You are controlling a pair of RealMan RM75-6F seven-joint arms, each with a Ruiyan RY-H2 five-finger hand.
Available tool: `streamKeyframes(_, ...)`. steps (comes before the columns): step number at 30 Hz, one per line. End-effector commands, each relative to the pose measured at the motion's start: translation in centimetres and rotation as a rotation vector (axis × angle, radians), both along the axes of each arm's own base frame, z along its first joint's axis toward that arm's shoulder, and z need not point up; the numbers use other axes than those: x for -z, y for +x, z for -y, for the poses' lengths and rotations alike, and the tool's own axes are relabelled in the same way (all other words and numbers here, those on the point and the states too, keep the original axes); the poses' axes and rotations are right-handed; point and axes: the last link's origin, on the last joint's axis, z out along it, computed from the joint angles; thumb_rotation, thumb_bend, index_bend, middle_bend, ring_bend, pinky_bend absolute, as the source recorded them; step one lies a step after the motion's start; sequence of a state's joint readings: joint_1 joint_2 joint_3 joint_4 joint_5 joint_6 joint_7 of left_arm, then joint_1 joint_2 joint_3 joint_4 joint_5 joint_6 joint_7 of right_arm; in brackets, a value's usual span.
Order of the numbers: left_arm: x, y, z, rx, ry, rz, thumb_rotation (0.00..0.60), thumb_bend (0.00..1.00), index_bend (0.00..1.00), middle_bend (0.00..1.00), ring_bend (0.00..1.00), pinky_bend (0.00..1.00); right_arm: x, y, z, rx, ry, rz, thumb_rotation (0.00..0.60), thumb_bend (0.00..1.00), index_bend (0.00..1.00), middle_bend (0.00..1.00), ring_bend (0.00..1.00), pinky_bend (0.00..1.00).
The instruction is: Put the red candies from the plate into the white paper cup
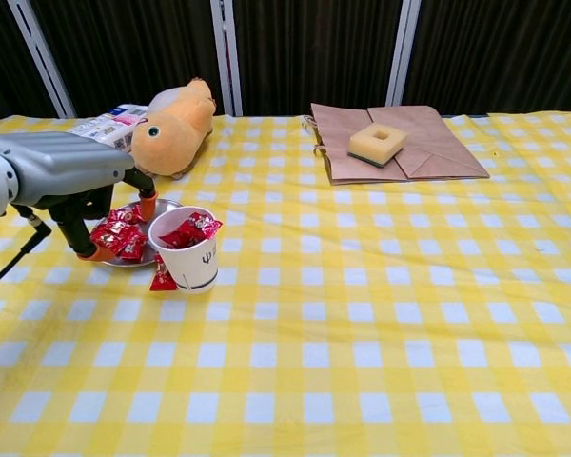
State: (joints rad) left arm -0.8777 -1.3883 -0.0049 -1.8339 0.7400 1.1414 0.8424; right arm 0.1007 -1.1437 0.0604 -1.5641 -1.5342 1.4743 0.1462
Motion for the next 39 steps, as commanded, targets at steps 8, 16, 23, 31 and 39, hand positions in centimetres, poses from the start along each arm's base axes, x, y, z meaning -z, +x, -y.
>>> streamKeyframes(8, 2.5, -1.0, 0.0, -0.023, 0.015, 0.0, 0.6, 0.23, 0.38, 1.0, 1.0, 0.99, 0.0, 0.0, 0.1, 0.001, -0.001, 0.003, 0.6, 0.43, 0.0, 0.0, 0.0, 0.0)
streamKeyframes(16, 4.1, -1.1, -0.4, -0.02, 0.046, 0.022, 0.6, 0.23, 0.41, 1.0, 1.0, 0.99, 0.0, -0.1, 0.0, 0.003, 0.001, 0.004, 0.6, 0.43, 0.0, 0.0, 0.0, 0.0)
streamKeyframes(23, 5.4, -0.8, -0.5, -0.027, 0.059, 0.058, 0.6, 0.23, 0.41, 1.0, 1.0, 0.99, 0.0, 0.0, 0.0, -0.002, -0.001, 0.005, 0.6, 0.42, 0.0, 0.0, 0.0, 0.0)
streamKeyframes(31, 6.6, -0.3, -0.4, -0.025, 0.037, 0.061, 0.6, 0.24, 0.42, 1.0, 1.0, 0.99, 0.0, 0.0, 0.0, -0.004, -0.003, 0.005, 0.6, 0.43, 0.0, 0.0, 0.0, 0.0)
streamKeyframes(39, 7.1, -0.1, -0.6, -0.034, 0.035, 0.048, 0.6, 0.27, 0.43, 1.0, 1.0, 0.99, -0.1, 0.0, 0.0, -0.005, -0.003, 0.008, 0.6, 0.43, 0.0, 0.0, 0.0, 0.0)
